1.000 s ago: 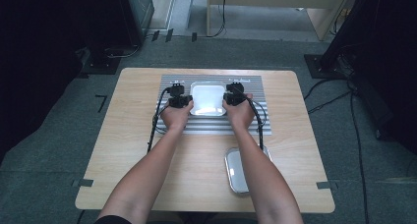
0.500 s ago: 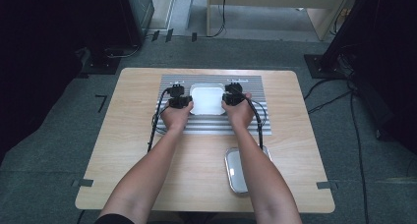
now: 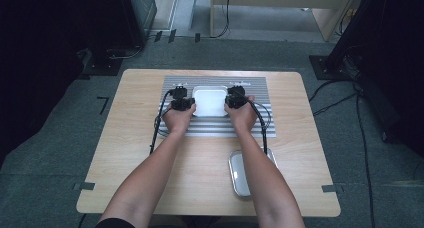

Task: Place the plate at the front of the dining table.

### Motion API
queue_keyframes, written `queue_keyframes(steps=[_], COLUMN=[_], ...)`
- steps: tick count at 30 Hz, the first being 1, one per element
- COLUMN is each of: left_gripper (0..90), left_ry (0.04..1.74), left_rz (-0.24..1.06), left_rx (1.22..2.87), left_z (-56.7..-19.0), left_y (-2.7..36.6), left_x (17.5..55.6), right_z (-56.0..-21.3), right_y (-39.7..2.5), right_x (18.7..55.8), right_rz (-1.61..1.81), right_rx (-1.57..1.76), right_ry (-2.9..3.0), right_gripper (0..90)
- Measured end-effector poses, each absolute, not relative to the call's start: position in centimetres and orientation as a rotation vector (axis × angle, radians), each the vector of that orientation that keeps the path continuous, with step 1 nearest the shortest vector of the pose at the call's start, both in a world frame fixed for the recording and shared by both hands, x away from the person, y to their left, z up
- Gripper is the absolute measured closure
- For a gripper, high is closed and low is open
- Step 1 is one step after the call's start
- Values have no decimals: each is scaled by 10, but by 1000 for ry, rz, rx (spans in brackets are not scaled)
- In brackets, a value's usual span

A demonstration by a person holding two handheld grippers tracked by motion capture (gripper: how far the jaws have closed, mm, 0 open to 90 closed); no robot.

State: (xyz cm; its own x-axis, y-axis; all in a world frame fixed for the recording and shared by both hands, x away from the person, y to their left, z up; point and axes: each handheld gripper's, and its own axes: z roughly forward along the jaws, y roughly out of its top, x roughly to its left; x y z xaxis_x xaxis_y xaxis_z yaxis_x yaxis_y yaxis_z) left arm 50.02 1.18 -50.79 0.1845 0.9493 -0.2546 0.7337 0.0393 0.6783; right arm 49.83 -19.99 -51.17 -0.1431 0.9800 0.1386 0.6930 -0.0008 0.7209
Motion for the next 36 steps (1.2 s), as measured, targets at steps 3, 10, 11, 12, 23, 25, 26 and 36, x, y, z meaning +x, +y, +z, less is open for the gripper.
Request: queue_keyframes(steps=[3,10,11,12,23,25,26,36], left_gripper=[853,847,847,846,692,618,618,261], left_ry=[1599,1579,1580,1579,1545,1541,1551,1572], left_rz=[381,373,372,370,316,302,308,416], left_rx=[1741,1751,1751,1751,1746,1742,1744,1804], left_z=[-508,-508,-508,-508,-510,-509,-507,-505], left_y=[11,10,10,10,11,12,13,11], left_x=[500,499,499,499,499,499,498,496], right_z=[-512,-512,-512,-512,-512,-512,-512,-502], right_y=[-200,-200,-200,-200,-202,-202,-202,-202], right_x=[498,496,496,495,494,494,495,494], right_rz=[951,942,942,939,939,932,935,877], right_rx=[1730,1744,1744,1746,1736,1724,1720,1774], right_ry=[1867,1841,1841,1839,1857,1866,1873,1863], right_gripper=[829,834,834,834,783,722,645,283])
